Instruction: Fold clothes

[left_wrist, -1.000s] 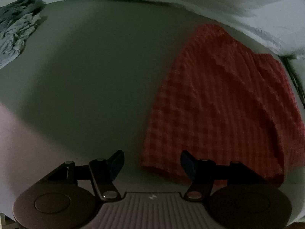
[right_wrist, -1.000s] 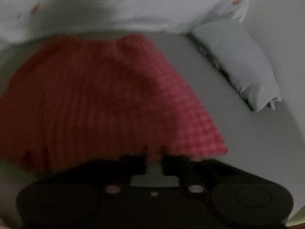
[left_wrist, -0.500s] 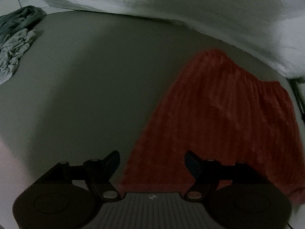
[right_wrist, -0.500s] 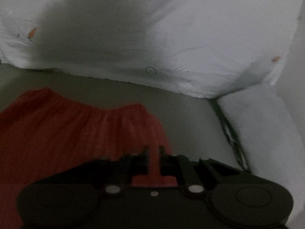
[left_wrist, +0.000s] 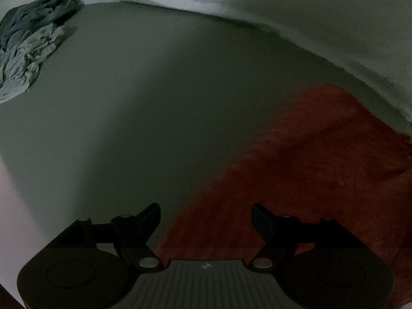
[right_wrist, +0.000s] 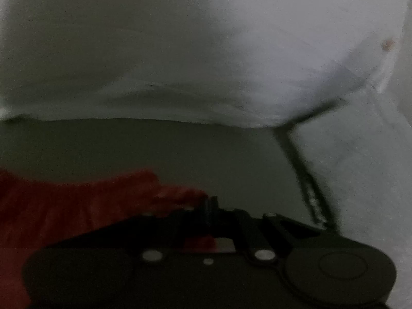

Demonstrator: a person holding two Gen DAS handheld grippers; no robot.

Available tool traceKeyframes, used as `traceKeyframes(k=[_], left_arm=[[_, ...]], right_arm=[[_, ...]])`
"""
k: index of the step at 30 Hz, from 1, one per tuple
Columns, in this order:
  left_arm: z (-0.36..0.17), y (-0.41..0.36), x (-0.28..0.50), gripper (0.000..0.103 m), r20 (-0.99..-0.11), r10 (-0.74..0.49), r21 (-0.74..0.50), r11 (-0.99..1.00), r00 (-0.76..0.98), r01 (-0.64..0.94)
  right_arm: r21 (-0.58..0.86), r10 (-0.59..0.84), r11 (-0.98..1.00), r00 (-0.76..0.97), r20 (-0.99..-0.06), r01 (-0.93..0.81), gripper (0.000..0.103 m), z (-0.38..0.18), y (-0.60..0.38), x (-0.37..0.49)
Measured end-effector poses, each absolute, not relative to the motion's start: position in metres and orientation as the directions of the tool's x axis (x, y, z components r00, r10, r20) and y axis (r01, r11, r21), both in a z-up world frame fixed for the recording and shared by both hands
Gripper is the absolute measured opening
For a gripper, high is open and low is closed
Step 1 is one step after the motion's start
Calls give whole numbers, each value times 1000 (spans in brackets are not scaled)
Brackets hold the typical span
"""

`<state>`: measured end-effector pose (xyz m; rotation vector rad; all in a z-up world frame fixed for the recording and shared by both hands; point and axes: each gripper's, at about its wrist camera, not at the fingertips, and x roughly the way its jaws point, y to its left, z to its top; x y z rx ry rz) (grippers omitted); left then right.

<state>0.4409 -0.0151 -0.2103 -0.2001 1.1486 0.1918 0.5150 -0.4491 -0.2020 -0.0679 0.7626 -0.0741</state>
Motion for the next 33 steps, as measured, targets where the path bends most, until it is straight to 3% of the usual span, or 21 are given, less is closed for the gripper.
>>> traceKeyframes(k=[2,4,5,10,13,17,20,22,23,24,33], left_arm=[[-213,-17,438,79,-921,60,-36,971,385,-237],[-215,-20,435,80,-924,61,-22,977,378,-214],[-215,-21,432,82,-925,60,-19,979,374,-203],[-217,-29,420,83,-927,40,-15,990,373,-142],[-219,-35,412,84,-928,22,-16,995,371,-100],[-223,-41,404,84,-932,-4,-22,999,363,-47],[-224,-43,401,84,-935,-31,-39,999,354,-13],[-223,-42,397,84,-934,-45,-46,999,356,5],[-222,-41,395,84,-932,-47,-47,999,360,10],[-220,-40,393,84,-930,-50,-48,999,364,16],[-207,-30,373,84,-914,-77,-56,996,398,64]], right_arm=[[-86,-110,994,718,-687,71,5,-201,-457,510],[-83,-129,992,715,-687,99,27,-201,-464,504],[-82,-138,990,713,-688,114,46,-200,-468,502],[-68,-141,989,689,-711,132,51,-191,-457,441],[-137,-203,979,648,-734,152,56,-194,-441,387],[-75,-221,961,582,-782,265,71,-205,-446,332],[-12,-229,930,555,-800,367,70,-217,-455,309],[28,-232,901,536,-812,433,57,-225,-461,295],[50,-225,890,532,-817,454,19,-228,-464,289],[76,-205,888,537,-818,454,2,-228,-465,287],[-134,-448,816,469,-761,563,3,-208,-487,248]])
